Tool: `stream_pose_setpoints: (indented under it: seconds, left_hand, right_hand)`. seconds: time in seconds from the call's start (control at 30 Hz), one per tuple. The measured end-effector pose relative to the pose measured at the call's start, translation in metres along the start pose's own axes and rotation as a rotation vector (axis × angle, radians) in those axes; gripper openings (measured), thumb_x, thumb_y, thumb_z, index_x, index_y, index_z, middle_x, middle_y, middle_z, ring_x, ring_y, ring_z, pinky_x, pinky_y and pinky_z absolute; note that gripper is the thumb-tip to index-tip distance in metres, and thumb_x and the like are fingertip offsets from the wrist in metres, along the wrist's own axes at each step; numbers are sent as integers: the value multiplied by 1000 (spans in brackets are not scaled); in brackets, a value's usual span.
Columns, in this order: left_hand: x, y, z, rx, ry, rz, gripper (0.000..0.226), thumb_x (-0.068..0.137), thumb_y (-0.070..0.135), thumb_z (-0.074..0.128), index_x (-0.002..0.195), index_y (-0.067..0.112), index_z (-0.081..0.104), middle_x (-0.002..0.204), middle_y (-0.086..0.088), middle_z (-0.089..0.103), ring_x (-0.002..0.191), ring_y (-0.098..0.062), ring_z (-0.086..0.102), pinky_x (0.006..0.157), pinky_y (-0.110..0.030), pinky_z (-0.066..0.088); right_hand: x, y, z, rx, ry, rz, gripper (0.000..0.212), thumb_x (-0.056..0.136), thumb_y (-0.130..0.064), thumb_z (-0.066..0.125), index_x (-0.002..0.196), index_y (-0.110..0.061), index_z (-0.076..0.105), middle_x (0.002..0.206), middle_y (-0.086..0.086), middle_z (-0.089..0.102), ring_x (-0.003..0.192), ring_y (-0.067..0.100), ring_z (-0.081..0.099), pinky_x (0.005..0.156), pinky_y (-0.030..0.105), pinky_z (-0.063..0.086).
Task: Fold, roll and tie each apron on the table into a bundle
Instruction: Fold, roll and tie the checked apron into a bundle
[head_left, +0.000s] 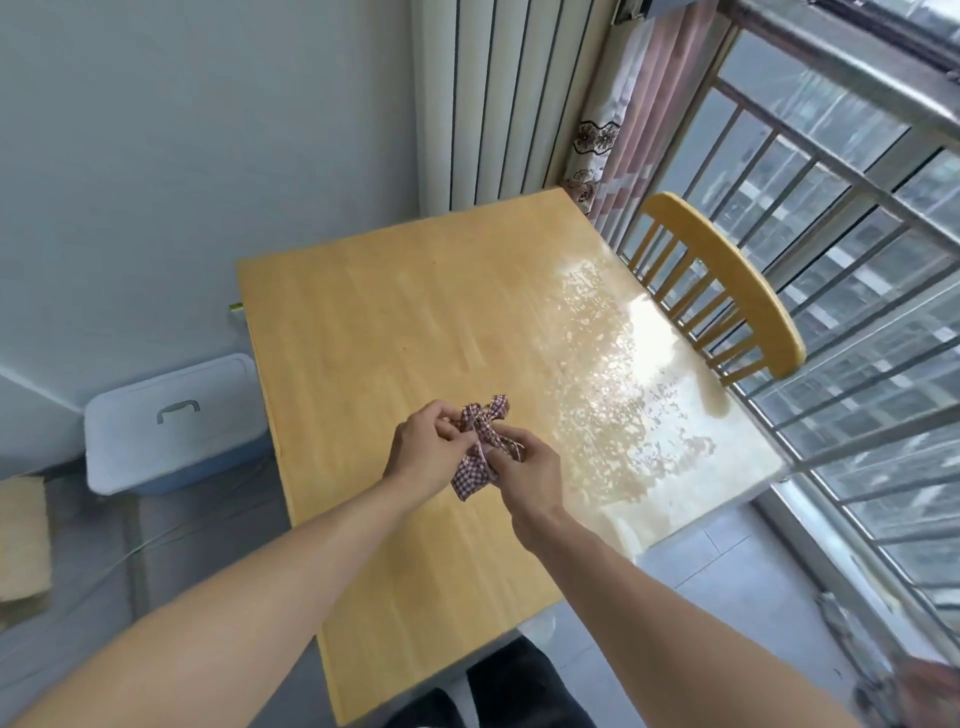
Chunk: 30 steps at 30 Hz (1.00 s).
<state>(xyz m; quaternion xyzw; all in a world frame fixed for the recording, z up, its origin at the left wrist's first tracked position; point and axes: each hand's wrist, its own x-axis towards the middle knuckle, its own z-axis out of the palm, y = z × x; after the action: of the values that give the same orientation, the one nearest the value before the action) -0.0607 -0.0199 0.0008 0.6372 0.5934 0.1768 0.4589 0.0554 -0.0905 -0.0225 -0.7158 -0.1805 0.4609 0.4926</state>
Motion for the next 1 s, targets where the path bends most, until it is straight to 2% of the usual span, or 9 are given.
stream_pose_setpoints:
  seconds: [0.1, 0.2, 0.3, 0.53, 0.6, 0.7, 0.77, 0.87, 1.0]
  left_hand:
    - [10, -4, 5, -69, 1, -80, 5, 90, 19, 70, 92, 21, 66, 74, 5, 72, 75, -14, 68, 62, -27, 48]
    - [14, 4, 7, -405, -35, -208, 3, 91, 9, 68, 89, 11, 68, 73, -1, 72, 72, -17, 65, 67, -27, 50]
    - [13, 16, 8, -584, -36, -150, 6, 92, 7, 69, 88, 10, 68, 71, -2, 73, 72, -15, 69, 73, -28, 56]
    - [11, 22, 12, -359, 123, 82, 5, 88, 28, 77, 85, 25, 77, 81, 9, 78, 79, -4, 73, 75, -17, 54]
    - [11, 2, 22, -252, 90, 26, 17, 84, 35, 80, 99, 28, 78, 90, 13, 77, 77, -3, 68, 71, -15, 52]
    - [17, -39, 38, -73, -11, -46, 64, 77, 42, 85, 134, 24, 61, 124, 13, 63, 108, -6, 59, 93, -21, 47]
    - [15, -64, 48, 26, 40, -84, 77, 76, 39, 86, 143, 22, 51, 126, 9, 55, 111, -9, 54, 96, -25, 43]
    - [0, -88, 61, 40, 48, -255, 68, 76, 32, 86, 134, 19, 53, 110, 5, 58, 90, -12, 60, 85, -28, 46]
    - [-9, -105, 73, 36, 116, -394, 60, 82, 27, 82, 131, 14, 51, 108, 0, 62, 99, -20, 61, 78, -27, 40]
  right_hand:
    - [4, 14, -6, -40, -4, 44, 21, 89, -11, 72, 101, -28, 75, 97, 2, 78, 89, 23, 75, 81, 51, 62]
    - [9, 23, -11, -42, 6, 89, 20, 90, -9, 71, 98, -27, 74, 94, 5, 77, 88, 31, 75, 77, 51, 60]
    - [10, 34, -14, 15, 31, 123, 19, 92, -6, 69, 99, -23, 73, 95, 7, 77, 86, 28, 75, 78, 51, 63]
    - [10, 64, -11, 224, 111, 263, 18, 95, -2, 65, 105, -17, 69, 93, 9, 78, 83, 26, 76, 79, 44, 63]
    - [11, 80, -7, 248, 143, 372, 17, 95, -4, 67, 105, -17, 70, 94, 10, 78, 86, 27, 76, 83, 47, 63]
    - [16, 97, -2, 224, 171, 441, 16, 94, -7, 68, 100, -21, 70, 92, 10, 78, 89, 30, 75, 84, 49, 60]
    - [19, 108, 0, 215, 187, 465, 16, 93, -8, 69, 99, -22, 70, 91, 9, 78, 91, 30, 74, 82, 46, 60]
    - [17, 118, -2, 214, 220, 493, 16, 91, -11, 73, 101, -22, 70, 94, 9, 77, 85, 25, 72, 78, 40, 60]
    - [12, 120, -3, 111, 224, 474, 16, 90, -15, 75, 103, -23, 70, 95, 3, 75, 83, 19, 70, 66, 31, 54]
